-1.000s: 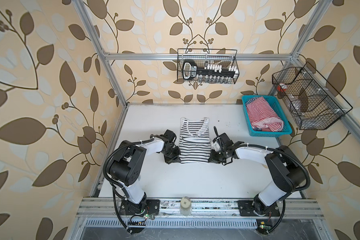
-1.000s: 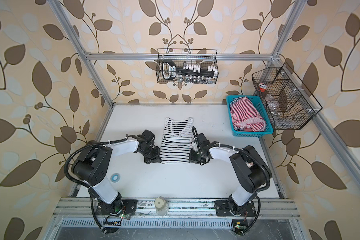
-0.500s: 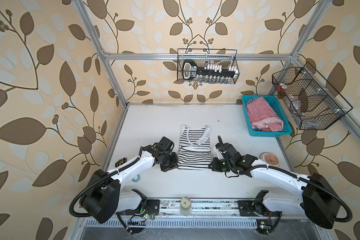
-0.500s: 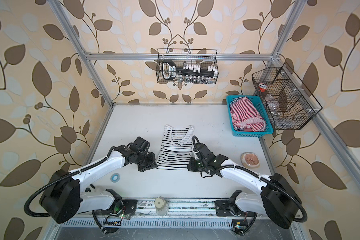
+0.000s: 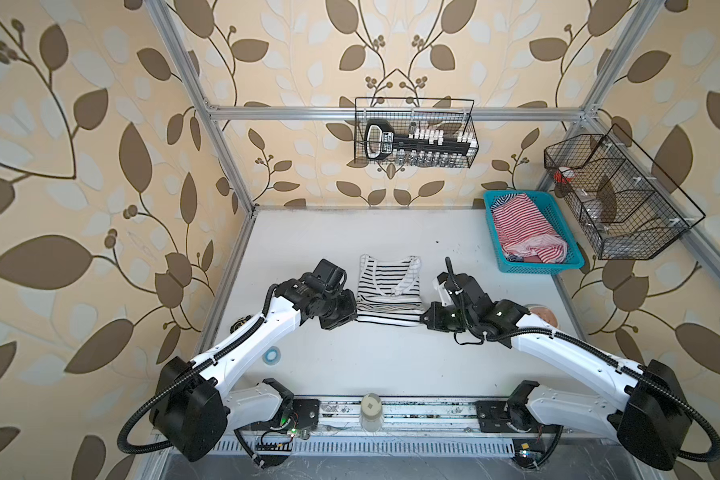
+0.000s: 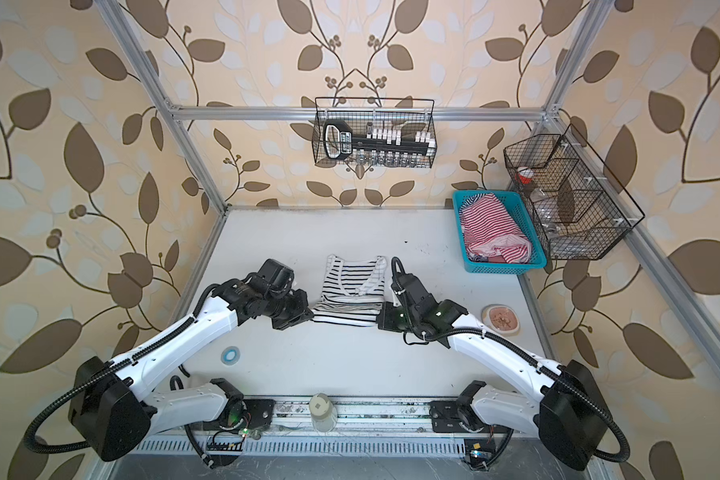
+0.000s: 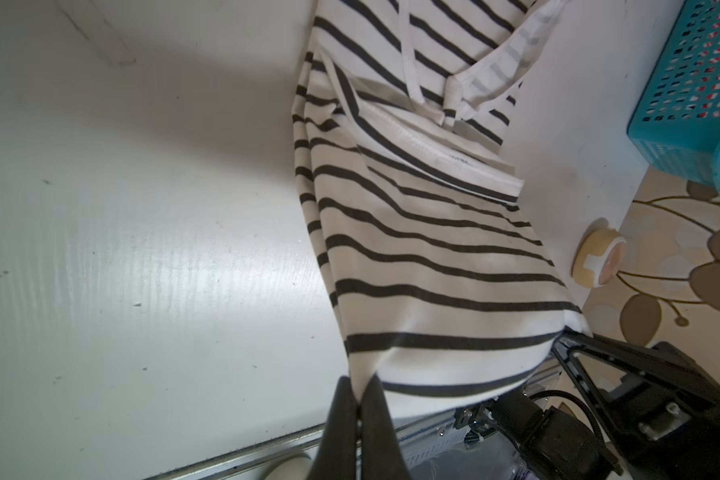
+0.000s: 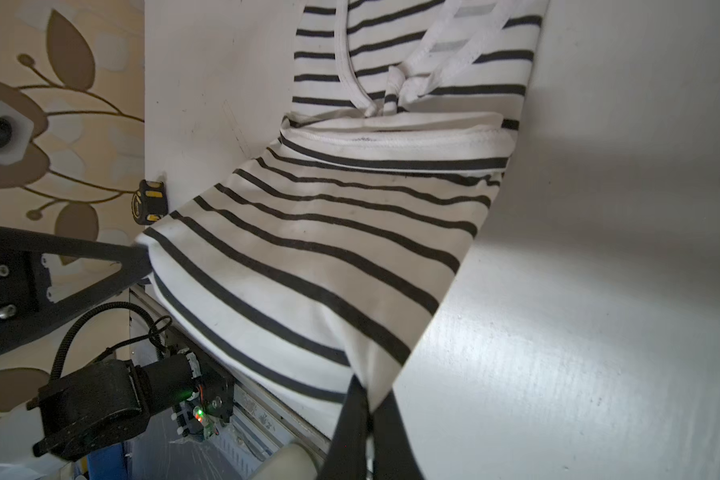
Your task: Fold and stack the tank tops
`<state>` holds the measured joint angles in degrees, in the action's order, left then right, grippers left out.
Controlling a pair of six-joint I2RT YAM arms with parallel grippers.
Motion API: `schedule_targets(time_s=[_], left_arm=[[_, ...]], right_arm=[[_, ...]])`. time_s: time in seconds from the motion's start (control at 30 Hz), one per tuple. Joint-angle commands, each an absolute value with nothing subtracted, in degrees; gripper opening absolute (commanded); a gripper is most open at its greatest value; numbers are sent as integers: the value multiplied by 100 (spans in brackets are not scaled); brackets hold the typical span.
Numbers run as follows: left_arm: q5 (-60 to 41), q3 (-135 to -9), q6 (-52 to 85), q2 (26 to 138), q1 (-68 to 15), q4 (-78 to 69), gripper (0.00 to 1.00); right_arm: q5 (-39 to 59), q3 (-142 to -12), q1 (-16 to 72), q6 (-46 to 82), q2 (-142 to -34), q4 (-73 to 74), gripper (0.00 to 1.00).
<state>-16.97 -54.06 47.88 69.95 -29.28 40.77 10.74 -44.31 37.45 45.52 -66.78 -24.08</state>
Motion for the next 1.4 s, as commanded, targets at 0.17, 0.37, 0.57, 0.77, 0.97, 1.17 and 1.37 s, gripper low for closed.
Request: schedule_targets(time_s=[0.17,0.37,0.57,0.77,0.97,1.17,1.37], left_arm=[[-1516,-6351,4384,7739,-2767,4262,0],[-1673,-6941,4155,8448,-2459,4212,0],[-1883,-7579,3982,9184,-2146,4175,0],[-2048,-8211,3820,9873,-1936,4270,0],[-2155,-8607,3730,10196,-1837,4301,0],[-2250,-8141,3879,9811,-1883,4124,0],[-2146,-7362,4014,9142,-2285,4056,0]], right_arm=[[1601,-5181,3120,4069,-7242,-2540,0],[2069,-5669,2655,3745,-7996,-2516,0],[2375,-6228,2329,3539,-8710,-2514,0],[2770,-6718,2008,3467,-9404,-2422,0],[2851,-7093,1883,3347,-9719,-2496,0],[2849,-6548,1906,3432,-9263,-2314,0],[2658,-5596,2224,3675,-8408,-2052,0]])
